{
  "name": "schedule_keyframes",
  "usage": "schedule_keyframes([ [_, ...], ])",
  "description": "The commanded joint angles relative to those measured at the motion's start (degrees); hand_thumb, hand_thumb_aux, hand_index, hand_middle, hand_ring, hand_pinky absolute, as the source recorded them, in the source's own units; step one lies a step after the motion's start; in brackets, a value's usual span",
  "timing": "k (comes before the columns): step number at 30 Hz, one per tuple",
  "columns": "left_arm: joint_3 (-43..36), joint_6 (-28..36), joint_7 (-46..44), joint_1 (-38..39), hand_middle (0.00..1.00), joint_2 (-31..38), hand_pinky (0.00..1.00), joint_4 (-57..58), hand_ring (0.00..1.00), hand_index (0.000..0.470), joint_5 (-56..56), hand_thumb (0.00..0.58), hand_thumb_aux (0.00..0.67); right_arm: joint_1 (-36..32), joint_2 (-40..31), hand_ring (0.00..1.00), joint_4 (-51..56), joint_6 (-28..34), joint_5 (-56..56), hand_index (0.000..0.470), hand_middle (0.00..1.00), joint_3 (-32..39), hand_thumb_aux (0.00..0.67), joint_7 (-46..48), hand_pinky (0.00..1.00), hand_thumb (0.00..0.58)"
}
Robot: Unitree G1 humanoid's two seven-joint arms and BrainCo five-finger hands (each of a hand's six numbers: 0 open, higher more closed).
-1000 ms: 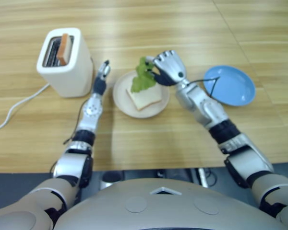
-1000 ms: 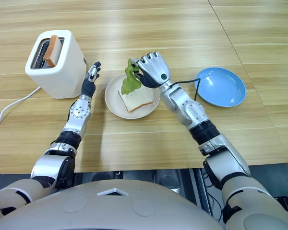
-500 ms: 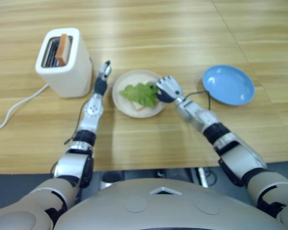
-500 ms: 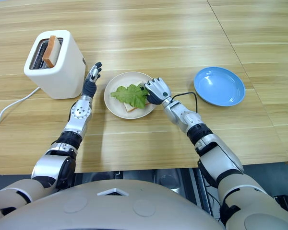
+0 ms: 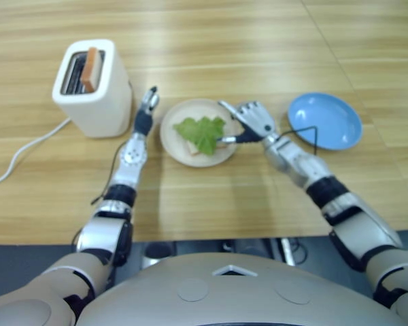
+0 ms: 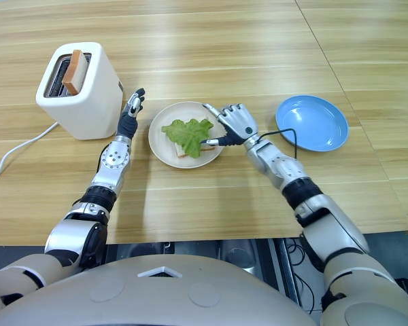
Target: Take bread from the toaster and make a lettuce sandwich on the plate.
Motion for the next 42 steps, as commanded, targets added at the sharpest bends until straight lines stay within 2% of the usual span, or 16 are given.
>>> schedule_keyframes([
  [1,-0.6,0.4,0.6,0.7,0.0,0.3,0.0,-0.8,0.0,0.0,1.1,0.0,0.0,4.7,-5.2,0.0,-8.9,2.4,0.5,0.0,0.0,-5.0,0.0,3.1,0.0,0.0],
  [5,-1.6,0.9,2.7,2.8,0.0,1.2,0.0,-7.2,0.0,0.0,3.9,0.0,0.0,12.3,-12.9,0.0,-20.0,5.6,1.7,0.0,0.0,-14.1,0.0,6.2,0.0,0.0],
  [10,-2.4,5.3,9.8,8.9,0.0,4.4,0.0,-31.2,0.0,0.0,17.5,0.0,0.0,18.4,-16.0,0.0,-28.1,7.3,5.2,0.0,0.0,-24.0,0.0,8.5,0.0,0.0],
  [14,1.7,14.5,16.8,12.9,0.0,7.6,0.0,-54.3,0.0,0.0,35.7,0.0,0.0,20.3,-13.4,0.0,-30.6,6.5,8.9,0.0,0.0,-27.0,0.0,9.4,0.0,0.0],
  [17,5.8,22.4,18.2,13.4,0.0,10.0,0.0,-61.2,0.0,0.0,43.8,0.0,0.0,19.9,-10.7,0.0,-29.2,5.5,9.6,0.0,0.0,-26.2,0.0,9.8,0.0,0.0],
  [21,8.4,31.2,17.3,10.8,0.0,13.0,0.0,-53.0,0.0,0.0,45.5,0.0,0.0,19.7,-9.1,0.0,-26.8,5.7,8.1,0.0,0.0,-26.3,0.0,9.7,0.0,0.0],
  [27,7.3,38.0,15.1,9.1,0.0,16.2,0.0,-42.9,0.0,0.0,44.9,0.0,0.0,19.5,-8.6,0.0,-27.0,5.1,9.0,0.0,0.0,-27.7,0.0,9.8,0.0,0.0],
  [34,4.3,37.2,15.6,4.9,0.0,16.2,0.0,-28.1,0.0,0.0,38.9,0.0,0.0,19.8,-7.9,0.0,-25.5,4.6,8.8,0.0,0.0,-26.7,0.0,10.4,0.0,0.0],
  [42,2.4,37.6,18.4,2.5,0.0,18.5,0.0,-18.4,0.0,0.0,35.7,0.0,0.0,20.5,-7.5,0.0,-26.1,3.7,9.6,0.0,0.0,-27.6,0.0,11.2,0.0,0.0],
])
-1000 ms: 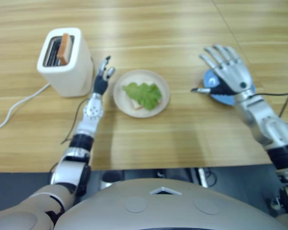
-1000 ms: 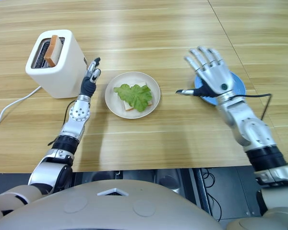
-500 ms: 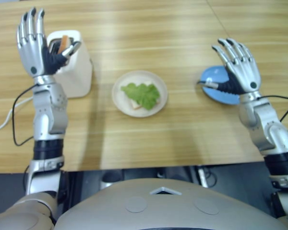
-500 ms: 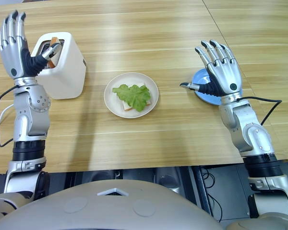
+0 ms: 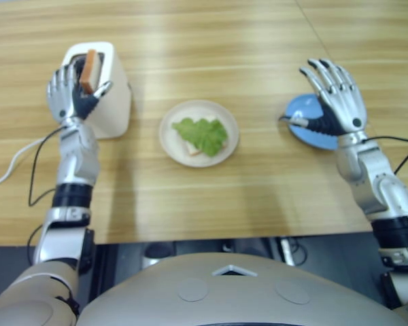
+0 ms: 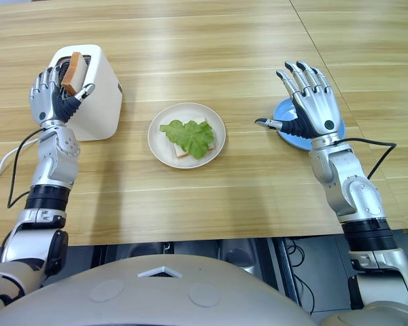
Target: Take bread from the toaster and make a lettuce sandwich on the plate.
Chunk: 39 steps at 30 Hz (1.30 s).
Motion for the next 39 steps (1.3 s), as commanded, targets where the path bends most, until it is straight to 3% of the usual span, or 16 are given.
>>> schedule_keyframes([
  [1,-1.5,0.0,1.0,-0.6,0.0,0.8,0.0,4.0,0.0,0.0,-1.9,0.0,0.0,0.5,0.2,0.0,0.0,-0.7,0.8,0.0,0.0,-0.4,0.0,1.2,0.0,0.0],
  [3,-2.1,0.1,1.2,-0.9,0.0,0.9,0.0,5.1,0.0,0.0,-2.7,0.0,0.0,0.5,0.4,0.0,0.4,-1.2,1.3,0.0,0.0,-0.4,0.0,1.3,0.0,0.0],
  [4,-2.3,0.2,1.3,-1.0,0.0,0.9,0.0,5.4,0.0,0.029,-3.0,0.071,0.042,0.6,0.4,0.0,0.4,-1.2,1.2,0.0,0.0,-0.5,0.0,1.3,0.0,0.0],
  [5,-2.4,-0.2,1.5,-1.0,0.0,1.0,0.0,5.5,0.0,0.229,-3.5,0.434,0.334,0.7,0.4,0.0,0.3,-1.3,1.2,0.0,0.0,-0.6,0.0,1.3,0.0,0.0],
  [6,-2.5,-0.4,1.9,-0.6,0.0,1.1,0.0,4.7,0.0,0.303,-3.8,0.512,0.441,0.7,0.4,0.0,0.3,-1.3,1.1,0.0,0.0,-0.6,0.0,1.3,0.0,0.0],
  [7,-2.6,-0.8,2.3,-0.3,0.0,1.2,0.0,4.0,0.0,0.303,-4.1,0.512,0.441,0.8,0.3,0.0,0.3,-1.3,1.1,0.0,0.0,-0.6,0.0,1.3,0.0,0.0],
  [8,-2.5,-1.1,2.9,0.0,0.0,1.2,0.0,3.1,0.0,0.46,-4.4,0.58,0.67,0.8,0.3,0.0,0.4,-1.4,1.2,0.0,0.0,-0.6,0.0,1.3,0.0,0.0],
  [21,-2.1,-1.3,11.1,3.7,0.0,1.6,0.0,-9.6,0.0,0.46,-2.3,0.58,0.67,0.6,0.9,0.0,1.9,-1.7,0.6,0.0,0.0,-0.1,0.0,0.7,0.0,0.0],
  [22,-1.5,-1.3,12.2,4.2,0.55,1.6,0.55,-11.5,0.55,0.46,-2.0,0.58,0.67,0.6,1.0,0.0,2.1,-1.7,0.6,0.0,0.0,0.0,0.0,0.7,0.0,0.0],
  [23,-0.9,-1.4,13.4,5.0,0.55,1.6,0.55,-13.9,0.55,0.46,-1.6,0.58,0.67,0.5,1.0,0.0,2.2,-1.7,0.7,0.0,0.0,0.0,0.0,0.7,0.0,0.0],
  [24,-0.1,-1.4,14.3,5.7,1.0,1.7,1.0,-16.7,1.0,0.46,-1.4,0.58,0.67,0.5,1.1,0.0,2.3,-1.8,0.7,0.0,0.0,0.1,0.0,0.6,0.0,0.0],
  [32,7.3,-9.5,12.4,9.5,1.0,2.2,1.0,-34.5,1.0,0.46,-8.8,0.58,0.67,0.9,3.7,0.0,3.3,-2.6,1.3,0.0,0.0,1.6,0.0,0.5,0.0,0.0],
  [37,6.9,-9.8,1.8,8.3,1.0,-0.7,1.0,-39.5,1.0,0.46,-18.6,0.58,0.67,-0.2,5.6,0.0,5.1,-3.3,3.5,0.0,0.0,0.2,0.0,-0.1,0.0,0.0],
  [39,5.9,-10.5,-5.2,7.1,1.0,-3.6,1.0,-38.6,1.0,0.46,-28.1,0.58,0.67,-1.0,6.1,0.0,6.0,-3.8,5.9,0.0,0.0,-1.3,0.0,-0.1,0.0,0.0],
])
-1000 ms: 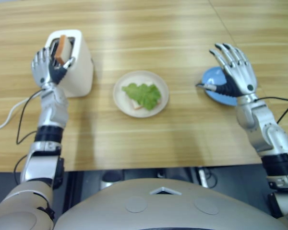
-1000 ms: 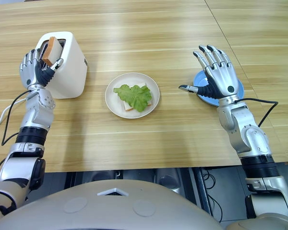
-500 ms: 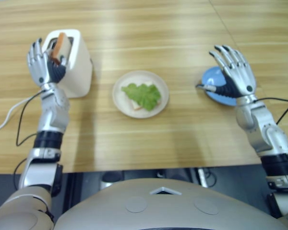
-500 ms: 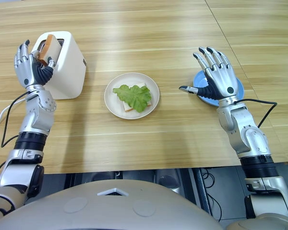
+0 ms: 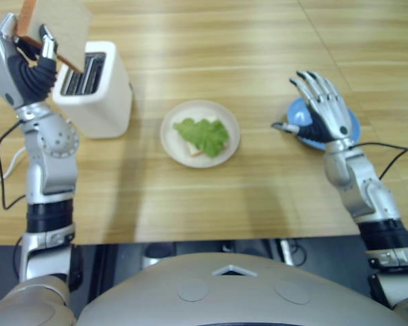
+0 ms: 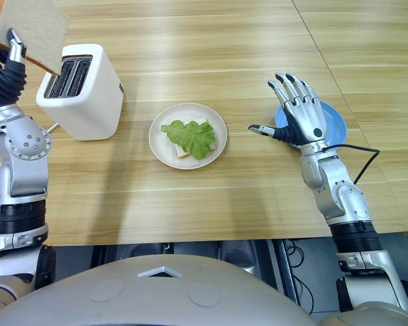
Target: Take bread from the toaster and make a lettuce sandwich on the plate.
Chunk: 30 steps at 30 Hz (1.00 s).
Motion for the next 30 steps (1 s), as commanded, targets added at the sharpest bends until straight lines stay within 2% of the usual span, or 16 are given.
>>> schedule_keyframes([
  [1,-3.1,-0.5,-13.9,-2.5,1.0,-4.2,1.0,1.7,1.0,0.46,-15.3,0.58,0.67,-1.3,0.7,0.0,1.8,-0.8,4.7,0.0,0.0,-2.6,0.0,0.0,0.0,0.0],
  [3,-4.9,0.3,-22.0,-4.0,1.0,-8.0,1.0,5.6,1.0,0.46,-24.1,0.58,0.67,-1.5,0.9,0.0,2.6,-1.4,7.6,0.0,0.0,-3.9,0.0,0.4,0.0,0.0],
  [6,-7.8,3.0,-30.6,-5.3,1.0,-11.1,1.0,11.9,1.0,0.46,-29.3,0.58,0.67,-2.0,0.9,0.0,4.6,-2.3,11.0,0.0,0.0,-5.1,0.0,1.6,0.0,0.0],
  [16,-16.4,5.9,-43.8,-9.3,1.0,-12.2,1.0,27.6,1.0,0.46,-28.9,0.58,0.67,-3.0,0.8,0.0,10.4,-4.3,17.4,0.0,0.0,-8.0,0.0,3.2,0.0,0.0],
  [23,-16.2,0.5,-46.3,-14.4,1.0,-12.0,1.0,41.6,1.0,0.46,-28.1,0.58,0.67,-4.2,2.3,0.0,11.9,-4.9,16.7,0.0,0.0,-5.8,0.0,3.9,0.0,0.0],
  [30,-16.1,-2.5,-46.6,-17.7,1.0,-11.2,1.0,48.1,1.0,0.46,-26.6,0.58,0.67,-5.2,1.9,0.0,13.3,-5.1,15.0,0.0,0.0,-5.8,0.0,2.6,0.0,0.0],
])
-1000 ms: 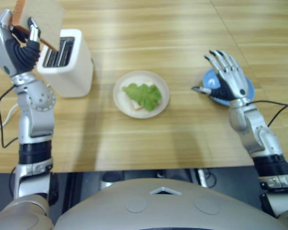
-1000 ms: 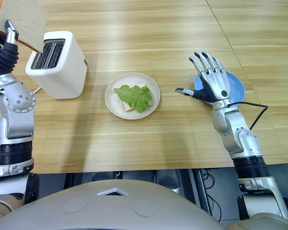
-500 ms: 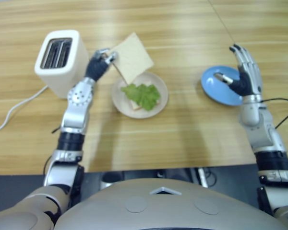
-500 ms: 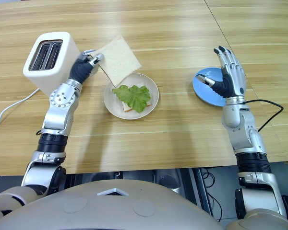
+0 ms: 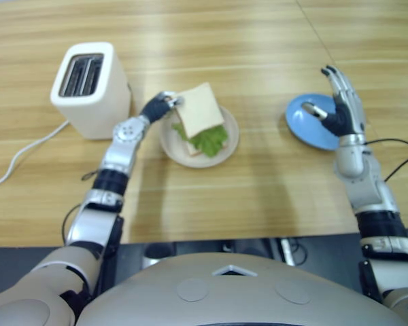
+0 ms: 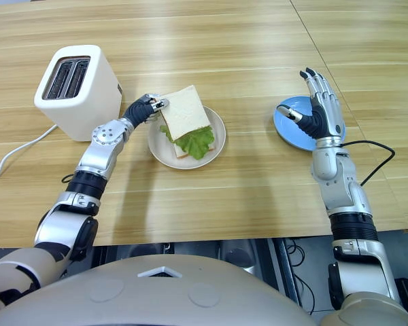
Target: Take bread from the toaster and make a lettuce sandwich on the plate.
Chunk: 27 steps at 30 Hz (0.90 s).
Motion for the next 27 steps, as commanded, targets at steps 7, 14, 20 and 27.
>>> schedule_keyframes([
  [7,-2.8,-3.1,-1.6,-1.1,1.0,0.6,1.0,7.3,1.0,0.46,4.6,0.58,0.67,-1.2,0.2,0.0,1.7,-0.3,-1.6,0.0,0.0,1.7,0.0,0.0,0.0,0.0],
  [14,-1.5,-2.8,-4.5,-0.2,1.0,0.0,1.0,6.4,1.0,0.46,2.3,0.58,0.67,-1.6,0.0,0.0,2.1,-0.3,-2.3,0.0,0.0,2.1,0.0,-0.1,0.0,0.0],
  [20,-0.4,-3.2,-6.3,-0.1,1.0,-0.8,1.0,6.6,1.0,0.46,0.7,0.58,0.67,-1.4,0.0,0.0,2.4,-0.2,-3.0,0.0,0.0,2.3,0.0,-0.4,0.0,0.0],
  [27,1.3,-3.3,-9.3,0.0,1.0,-1.2,1.0,4.9,1.0,0.46,-2.8,0.58,0.67,-1.3,-0.2,0.0,2.8,-0.2,-3.7,0.0,0.0,2.5,0.0,-0.7,0.0,0.0],
])
